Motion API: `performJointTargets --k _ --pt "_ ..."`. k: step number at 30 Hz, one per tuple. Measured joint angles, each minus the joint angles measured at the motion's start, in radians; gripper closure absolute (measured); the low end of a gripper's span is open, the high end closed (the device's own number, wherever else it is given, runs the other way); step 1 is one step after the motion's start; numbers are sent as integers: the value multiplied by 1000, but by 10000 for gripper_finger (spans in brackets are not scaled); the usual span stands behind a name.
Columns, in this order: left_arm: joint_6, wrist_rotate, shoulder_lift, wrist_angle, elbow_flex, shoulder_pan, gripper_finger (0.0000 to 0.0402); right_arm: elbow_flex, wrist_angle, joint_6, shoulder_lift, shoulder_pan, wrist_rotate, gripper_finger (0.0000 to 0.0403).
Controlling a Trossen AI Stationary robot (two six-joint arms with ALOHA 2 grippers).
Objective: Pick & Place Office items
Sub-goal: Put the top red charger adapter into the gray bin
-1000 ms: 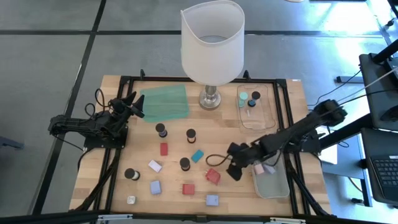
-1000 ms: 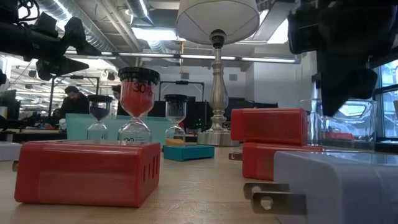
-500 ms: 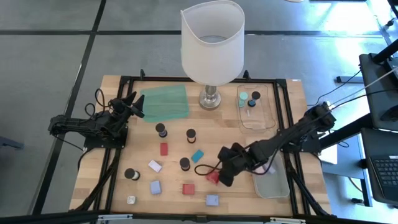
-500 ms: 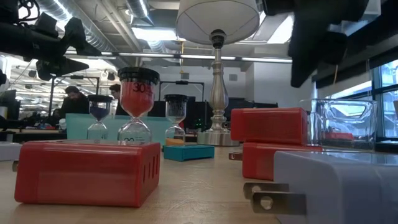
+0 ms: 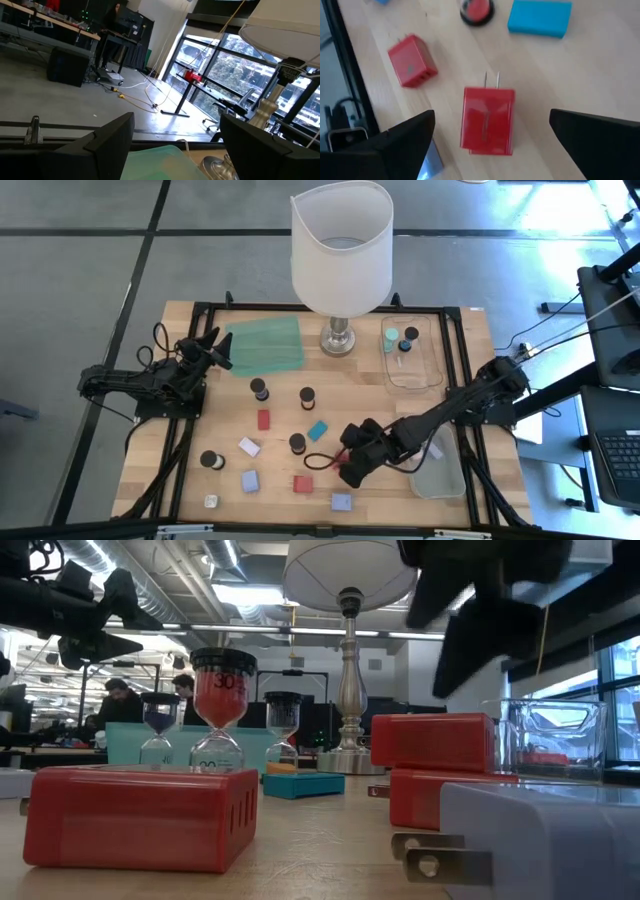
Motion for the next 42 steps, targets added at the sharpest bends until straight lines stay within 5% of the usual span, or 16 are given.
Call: performJointTargets --k 42 --pt "0 0 0 0 0 0 111 -2 49 -87 133 -17 -72 3"
